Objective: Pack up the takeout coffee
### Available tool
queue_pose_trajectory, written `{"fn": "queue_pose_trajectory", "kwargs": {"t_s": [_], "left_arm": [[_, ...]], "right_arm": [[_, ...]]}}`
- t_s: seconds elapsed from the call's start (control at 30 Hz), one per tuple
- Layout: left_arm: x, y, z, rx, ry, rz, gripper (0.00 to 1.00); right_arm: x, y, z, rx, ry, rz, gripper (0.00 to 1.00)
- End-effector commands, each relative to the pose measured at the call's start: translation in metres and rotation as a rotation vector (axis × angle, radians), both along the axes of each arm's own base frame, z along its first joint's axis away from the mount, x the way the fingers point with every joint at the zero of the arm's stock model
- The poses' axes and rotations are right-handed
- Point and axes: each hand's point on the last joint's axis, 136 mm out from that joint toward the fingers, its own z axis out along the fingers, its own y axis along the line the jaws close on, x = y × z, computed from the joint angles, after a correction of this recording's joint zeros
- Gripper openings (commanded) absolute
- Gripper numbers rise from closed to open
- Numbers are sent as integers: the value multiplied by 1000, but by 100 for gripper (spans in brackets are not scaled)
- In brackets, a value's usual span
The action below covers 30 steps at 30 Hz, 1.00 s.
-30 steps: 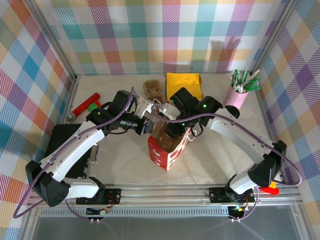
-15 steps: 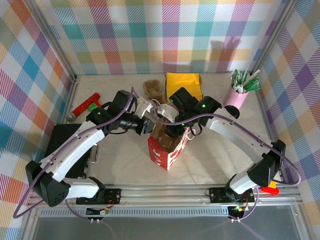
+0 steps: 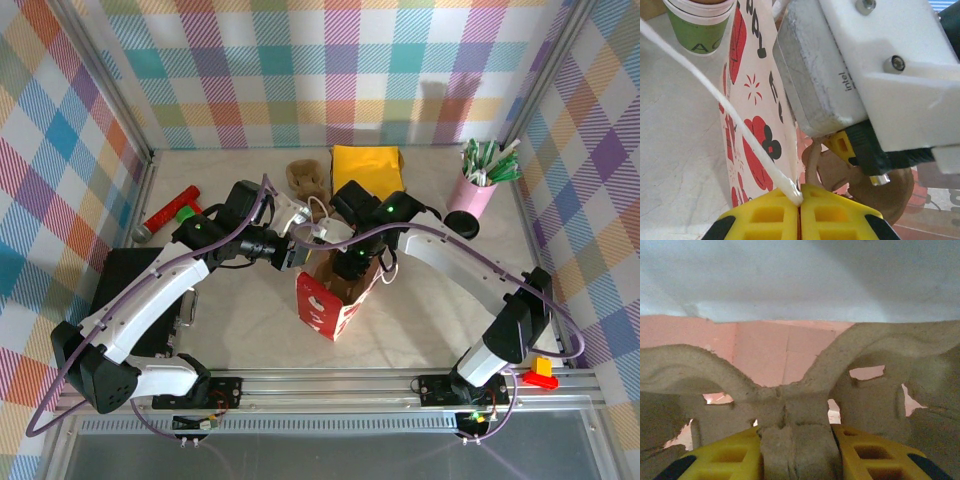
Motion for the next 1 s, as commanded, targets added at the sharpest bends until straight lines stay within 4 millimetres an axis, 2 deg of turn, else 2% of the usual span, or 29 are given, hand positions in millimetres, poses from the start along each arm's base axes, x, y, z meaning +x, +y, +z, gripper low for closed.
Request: {"fn": "queue_pose_trajectory", "kwargs": {"t_s": [0.0,0.1,0.67,0.97], "left_arm": [[-7,-3,12,-27,-31,-32,8],[-8,-3,13,-29,-27,-35,8],[-6,-6,22,-78,-43,-18,8],[-6,-4,21,-77,-49,-6,9]], "right_arm": [[-3,-9,6,-42,-24,22,35],[-2,-11,5,-48,-29,25,35],[-8,-17,-31,-123,47,-1,36],[-9,-16,-35,-107,54,-11,36]]}}
